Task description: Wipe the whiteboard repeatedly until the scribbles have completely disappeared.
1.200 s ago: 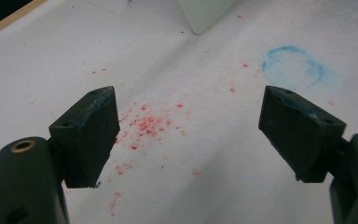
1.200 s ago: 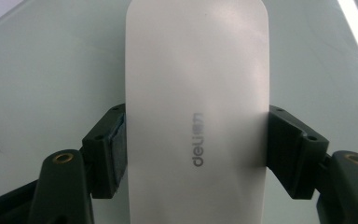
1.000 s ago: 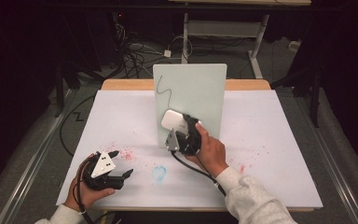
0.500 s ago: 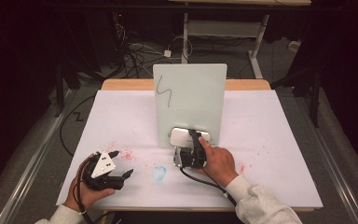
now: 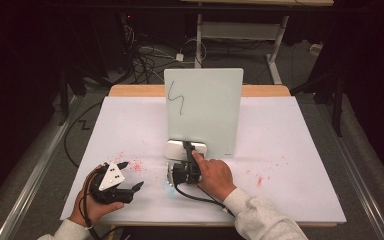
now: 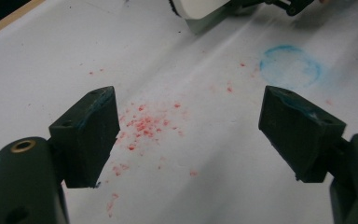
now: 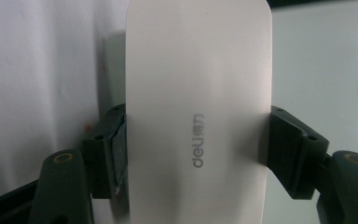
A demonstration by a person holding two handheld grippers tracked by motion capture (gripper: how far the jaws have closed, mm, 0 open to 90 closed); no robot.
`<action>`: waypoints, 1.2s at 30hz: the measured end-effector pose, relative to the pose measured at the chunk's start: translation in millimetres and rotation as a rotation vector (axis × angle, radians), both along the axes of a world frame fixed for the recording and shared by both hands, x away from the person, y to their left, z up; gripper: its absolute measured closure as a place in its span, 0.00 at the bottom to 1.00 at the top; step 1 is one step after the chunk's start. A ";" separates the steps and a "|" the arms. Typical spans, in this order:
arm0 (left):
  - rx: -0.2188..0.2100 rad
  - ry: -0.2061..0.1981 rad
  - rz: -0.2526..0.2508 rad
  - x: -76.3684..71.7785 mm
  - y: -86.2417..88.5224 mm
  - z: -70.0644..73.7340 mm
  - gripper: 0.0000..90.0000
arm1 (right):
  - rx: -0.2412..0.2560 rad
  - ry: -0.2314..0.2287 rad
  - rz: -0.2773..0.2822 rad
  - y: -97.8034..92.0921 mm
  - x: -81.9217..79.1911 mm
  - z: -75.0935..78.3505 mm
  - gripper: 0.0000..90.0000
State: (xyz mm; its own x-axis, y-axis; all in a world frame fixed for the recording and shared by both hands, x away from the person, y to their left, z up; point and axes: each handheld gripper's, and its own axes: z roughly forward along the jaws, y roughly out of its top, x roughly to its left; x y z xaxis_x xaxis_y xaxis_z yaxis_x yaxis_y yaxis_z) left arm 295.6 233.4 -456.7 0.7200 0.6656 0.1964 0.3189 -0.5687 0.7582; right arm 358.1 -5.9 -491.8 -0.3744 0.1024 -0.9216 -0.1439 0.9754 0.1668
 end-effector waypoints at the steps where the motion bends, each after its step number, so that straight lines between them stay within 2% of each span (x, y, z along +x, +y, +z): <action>1: -0.001 0.000 -0.001 0.2 0.1 -0.1 0.21 | -0.004 -0.002 0.003 4.4 -0.5 -0.9 0.34; 7: -0.008 -0.004 0.003 -0.1 1.3 0.9 0.21 | -0.007 -0.007 0.021 18.6 -1.0 -3.6 0.34; 13: -0.003 -0.003 0.002 -0.5 0.7 0.9 0.21 | -0.008 -0.002 0.022 12.1 -1.4 -5.0 0.34; 18: -0.004 -0.004 0.006 -0.6 0.7 1.2 0.21 | -0.030 -0.001 0.016 -1.9 -2.4 -7.1 0.34; 27: -0.013 -0.006 0.011 -0.6 1.6 1.9 0.21 | -0.007 0.003 -0.051 -43.1 0.5 2.0 0.34; 30: -0.023 -0.008 0.004 -1.3 1.4 2.4 0.21 | 0.021 0.002 -0.087 -53.8 2.7 9.3 0.34; 34: -0.023 -0.012 0.006 -1.8 2.1 2.8 0.21 | 0.121 -0.004 -0.132 -67.1 7.9 23.1 0.34; 36: -0.025 -0.012 0.005 -1.5 2.8 2.7 0.21 | 0.153 -0.002 -0.138 -72.3 10.8 29.1 0.34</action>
